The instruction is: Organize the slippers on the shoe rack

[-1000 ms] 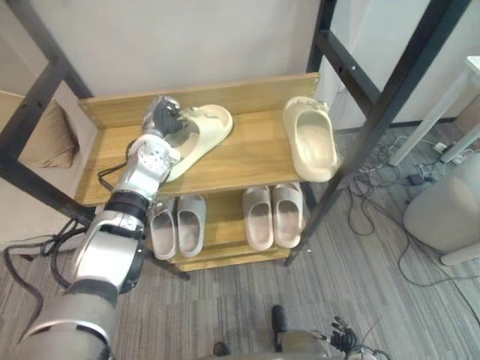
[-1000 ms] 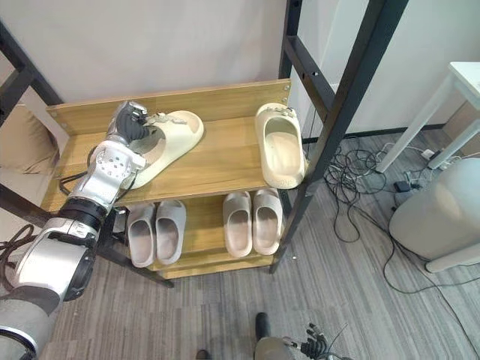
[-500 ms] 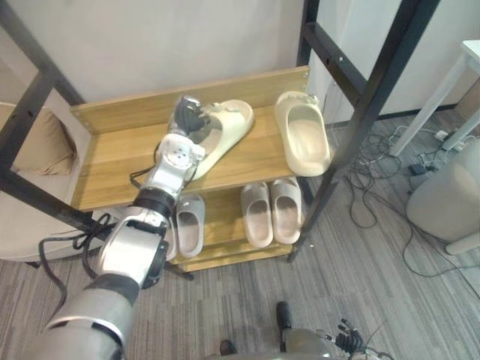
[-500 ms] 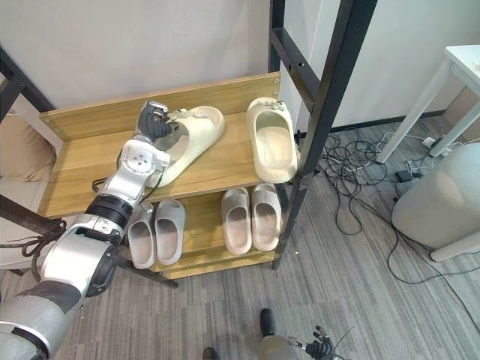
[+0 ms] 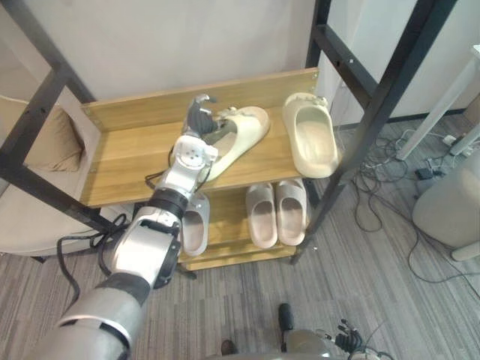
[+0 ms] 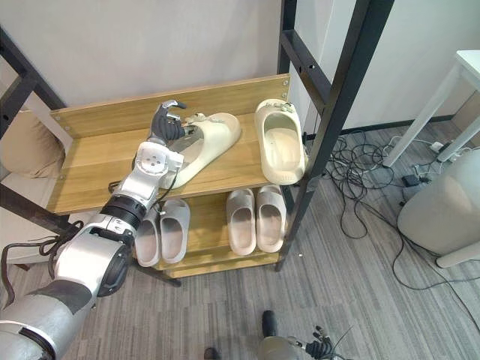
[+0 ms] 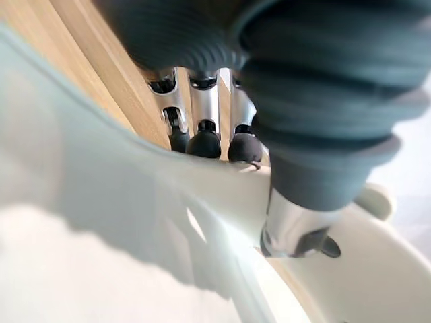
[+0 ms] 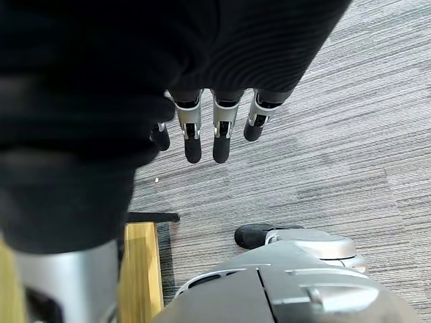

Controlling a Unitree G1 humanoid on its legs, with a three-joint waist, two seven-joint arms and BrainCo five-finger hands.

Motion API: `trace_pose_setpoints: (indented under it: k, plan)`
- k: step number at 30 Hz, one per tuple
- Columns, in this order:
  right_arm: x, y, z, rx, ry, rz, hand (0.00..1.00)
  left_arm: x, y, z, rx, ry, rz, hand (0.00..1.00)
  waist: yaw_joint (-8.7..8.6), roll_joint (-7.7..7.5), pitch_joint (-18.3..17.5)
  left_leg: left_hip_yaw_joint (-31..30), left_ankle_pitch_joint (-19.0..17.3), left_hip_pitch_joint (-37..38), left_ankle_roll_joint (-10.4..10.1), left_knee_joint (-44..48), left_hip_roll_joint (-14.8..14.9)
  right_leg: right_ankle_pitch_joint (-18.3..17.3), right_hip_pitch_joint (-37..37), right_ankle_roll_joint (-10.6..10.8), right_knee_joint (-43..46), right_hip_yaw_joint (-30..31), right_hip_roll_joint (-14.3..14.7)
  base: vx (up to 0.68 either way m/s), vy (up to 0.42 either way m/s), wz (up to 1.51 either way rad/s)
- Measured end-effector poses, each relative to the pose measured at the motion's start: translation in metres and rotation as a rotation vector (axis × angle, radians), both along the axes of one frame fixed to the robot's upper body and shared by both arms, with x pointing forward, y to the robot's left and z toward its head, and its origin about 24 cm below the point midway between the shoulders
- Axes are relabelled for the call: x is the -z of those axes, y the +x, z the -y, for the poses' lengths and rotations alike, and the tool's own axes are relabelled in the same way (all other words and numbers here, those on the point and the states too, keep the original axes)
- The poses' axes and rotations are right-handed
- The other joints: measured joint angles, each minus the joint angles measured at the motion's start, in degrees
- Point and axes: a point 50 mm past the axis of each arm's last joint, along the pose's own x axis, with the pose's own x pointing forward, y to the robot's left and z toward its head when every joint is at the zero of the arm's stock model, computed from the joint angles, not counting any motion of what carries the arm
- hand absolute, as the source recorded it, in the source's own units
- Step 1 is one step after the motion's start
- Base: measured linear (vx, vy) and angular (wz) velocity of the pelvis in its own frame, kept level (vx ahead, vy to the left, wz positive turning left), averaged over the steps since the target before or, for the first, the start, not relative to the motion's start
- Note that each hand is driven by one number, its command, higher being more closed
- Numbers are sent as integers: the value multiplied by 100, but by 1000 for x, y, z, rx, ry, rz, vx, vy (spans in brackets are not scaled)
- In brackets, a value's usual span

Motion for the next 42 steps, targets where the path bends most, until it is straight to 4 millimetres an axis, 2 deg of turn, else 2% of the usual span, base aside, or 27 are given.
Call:
trace_pose_setpoints:
  k: [9, 28, 42]
  plan:
    - [1, -1, 0, 14, 9, -8, 0, 2, 0, 6, 15, -7, -11, 0, -3, 1, 0, -119, 15, 3, 15, 0, -13, -17, 60, 23, -19, -101, -33, -28, -27, 7]
    - [2, 1, 0, -2, 9, -20, 0, 3, 0, 4, 11, -4, -23, 0, 8, 2, 1, -250, 46, 13, 27, 4, -31, -20, 138, 27, 0, -220, -63, -16, -22, 3]
    - [2, 4, 0, -37, 3, -32, 0, -10, -5, -22, -29, 17, 56, 0, 50, 0, 1, -447, 73, 31, 41, 39, -13, -44, 269, 41, -12, -383, -85, -30, -31, 7]
